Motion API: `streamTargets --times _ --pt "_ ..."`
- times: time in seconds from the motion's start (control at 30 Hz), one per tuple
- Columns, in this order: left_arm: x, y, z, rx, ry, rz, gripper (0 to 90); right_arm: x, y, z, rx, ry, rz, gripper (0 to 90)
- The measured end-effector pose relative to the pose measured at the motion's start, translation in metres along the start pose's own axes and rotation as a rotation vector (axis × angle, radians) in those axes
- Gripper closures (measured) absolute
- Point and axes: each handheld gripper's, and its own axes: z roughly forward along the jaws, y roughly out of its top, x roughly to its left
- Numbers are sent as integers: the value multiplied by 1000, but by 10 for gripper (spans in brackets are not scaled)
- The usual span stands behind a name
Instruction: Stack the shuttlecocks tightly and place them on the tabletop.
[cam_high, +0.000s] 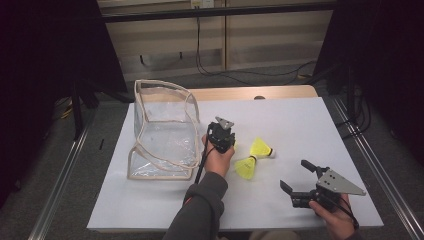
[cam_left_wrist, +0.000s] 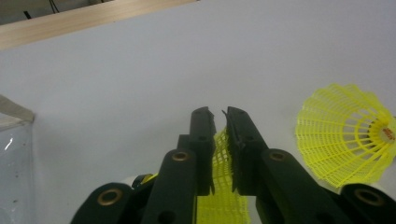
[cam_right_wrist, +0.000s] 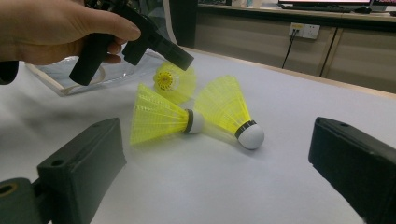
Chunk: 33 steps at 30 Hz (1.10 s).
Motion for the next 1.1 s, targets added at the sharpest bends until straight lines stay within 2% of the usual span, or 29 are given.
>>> streamTargets --times 0.2,0.27,0.4,0.53,0.67,0.87,0.97,1.1 --pt "4 3 -3 -5 8 -18 890 0 0 0 1 1 0 28" --pt "5 5 -5 -11 9 -36 898 0 0 0 0 1 1 28" --pt "5 8 -7 -14 -4 -32 900 0 0 1 1 1 4 28" --pt "5 11 -9 -23 -2 -50 900 0 0 0 0 1 3 28" --pt "5 13 -2 -38 -22 -73 889 0 0 0 0 1 0 28" --pt "1 14 8 -38 -43 -68 874 -1 0 0 -1 2 0 28" --pt "-3 14 14 -31 -40 -61 867 -1 -1 0 0 -1 8 28" --pt "-3 14 17 -29 -41 -57 862 -2 -1 -1 1 1 7 28"
